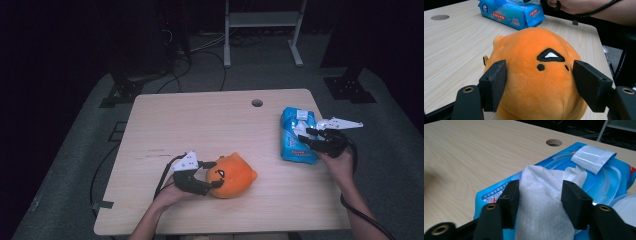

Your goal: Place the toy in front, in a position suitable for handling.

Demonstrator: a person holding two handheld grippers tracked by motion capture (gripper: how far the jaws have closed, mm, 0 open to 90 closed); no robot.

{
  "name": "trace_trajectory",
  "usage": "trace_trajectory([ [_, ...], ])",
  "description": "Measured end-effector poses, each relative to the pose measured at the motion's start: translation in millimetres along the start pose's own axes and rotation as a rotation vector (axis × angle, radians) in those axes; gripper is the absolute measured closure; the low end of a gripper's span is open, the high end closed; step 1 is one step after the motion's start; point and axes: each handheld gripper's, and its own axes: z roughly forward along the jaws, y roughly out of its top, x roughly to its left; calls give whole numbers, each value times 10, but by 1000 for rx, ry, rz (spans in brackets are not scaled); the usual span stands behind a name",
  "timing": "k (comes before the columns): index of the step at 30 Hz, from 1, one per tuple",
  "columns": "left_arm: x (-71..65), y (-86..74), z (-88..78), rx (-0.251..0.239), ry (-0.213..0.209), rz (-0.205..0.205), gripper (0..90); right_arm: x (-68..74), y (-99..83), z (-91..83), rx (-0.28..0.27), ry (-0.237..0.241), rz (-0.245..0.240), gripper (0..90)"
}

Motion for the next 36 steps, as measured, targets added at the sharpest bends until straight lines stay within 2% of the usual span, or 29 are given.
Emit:
trace_trajectory([
  [8,-2,2,0,3,0,6,289,-18,-34,-4,7,-12,37,718],
  [13,1,4,0,4,-1,9,288,-42,-33,-46,7,7,73,831],
  [19,0,5,-1,6,0,13,286,-28,-7,-124,-17,36,99,849],
  [27,-12,10,1,7,4,22,283,53,66,-255,-54,89,92,850],
  [32,-10,9,3,5,3,23,282,176,128,-390,-78,136,79,853],
  [35,-13,10,4,5,5,27,280,312,191,-501,-96,181,50,855],
  [36,-15,10,5,5,5,28,280,362,206,-535,-110,211,50,855],
])
